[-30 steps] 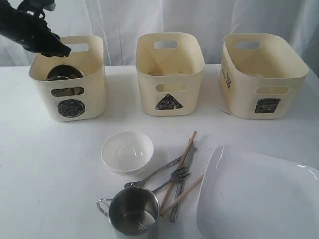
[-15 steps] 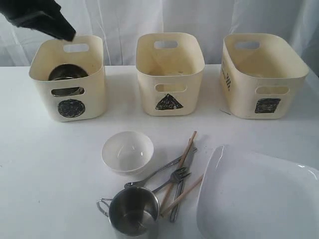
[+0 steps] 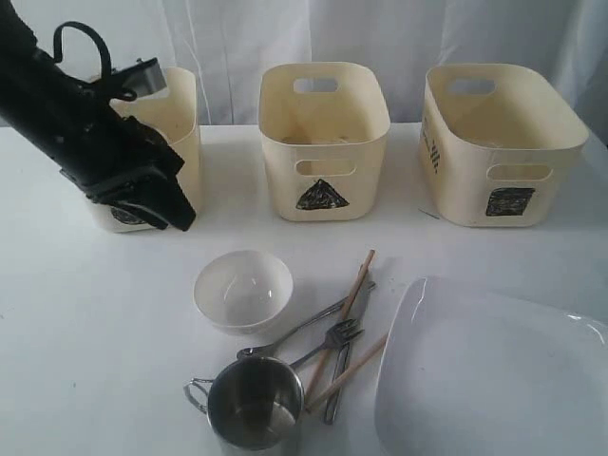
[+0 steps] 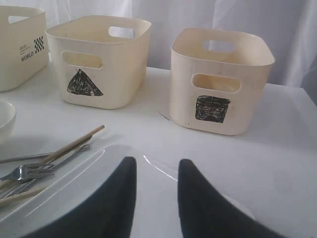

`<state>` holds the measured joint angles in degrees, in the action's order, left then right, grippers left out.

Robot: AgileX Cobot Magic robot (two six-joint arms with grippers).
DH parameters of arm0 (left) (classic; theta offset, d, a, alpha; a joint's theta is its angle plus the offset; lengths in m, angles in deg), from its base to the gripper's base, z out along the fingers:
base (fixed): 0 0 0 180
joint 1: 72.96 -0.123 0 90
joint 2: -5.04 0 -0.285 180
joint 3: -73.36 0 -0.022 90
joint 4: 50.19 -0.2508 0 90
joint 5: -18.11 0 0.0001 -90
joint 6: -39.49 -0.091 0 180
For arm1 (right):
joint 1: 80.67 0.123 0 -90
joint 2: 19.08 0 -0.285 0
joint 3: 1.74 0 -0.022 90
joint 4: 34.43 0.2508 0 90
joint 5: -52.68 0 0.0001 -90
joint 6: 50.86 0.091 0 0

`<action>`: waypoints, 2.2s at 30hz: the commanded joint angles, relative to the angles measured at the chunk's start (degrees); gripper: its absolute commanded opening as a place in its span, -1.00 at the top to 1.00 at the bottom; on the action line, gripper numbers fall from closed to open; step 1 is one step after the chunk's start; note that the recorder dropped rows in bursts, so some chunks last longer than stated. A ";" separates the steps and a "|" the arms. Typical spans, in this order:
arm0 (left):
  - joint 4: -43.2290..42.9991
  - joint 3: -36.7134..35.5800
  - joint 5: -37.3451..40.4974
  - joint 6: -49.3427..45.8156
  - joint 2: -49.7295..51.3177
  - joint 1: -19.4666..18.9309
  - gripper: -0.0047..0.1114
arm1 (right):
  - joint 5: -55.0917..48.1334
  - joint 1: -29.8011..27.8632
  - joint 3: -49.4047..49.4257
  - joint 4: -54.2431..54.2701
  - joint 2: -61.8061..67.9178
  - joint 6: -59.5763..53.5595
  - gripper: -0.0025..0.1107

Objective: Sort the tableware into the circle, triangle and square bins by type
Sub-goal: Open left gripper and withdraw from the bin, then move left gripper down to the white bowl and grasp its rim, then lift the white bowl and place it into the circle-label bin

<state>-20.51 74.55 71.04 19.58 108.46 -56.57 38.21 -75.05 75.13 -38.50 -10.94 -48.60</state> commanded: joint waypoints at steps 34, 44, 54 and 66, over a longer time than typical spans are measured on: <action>-2.02 -2.67 -15.26 -3.01 15.45 6.02 -0.22 | 0.43 -0.54 0.35 -0.22 -0.36 1.51 0.45; -1.36 -2.67 -14.87 -2.56 17.42 6.02 -0.07 | 0.43 -0.54 0.35 -0.22 -0.36 1.51 0.45; -1.60 -1.89 -13.42 -1.29 15.16 6.02 0.92 | 0.43 -0.54 0.35 -0.22 -0.36 1.51 0.45; -7.51 7.76 -1.52 -1.50 2.92 6.02 0.92 | 0.43 -0.54 0.35 -0.22 -0.36 1.51 0.45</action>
<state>-26.55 79.63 66.61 18.06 116.01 -50.94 38.21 -75.05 75.13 -38.38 -10.94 -47.25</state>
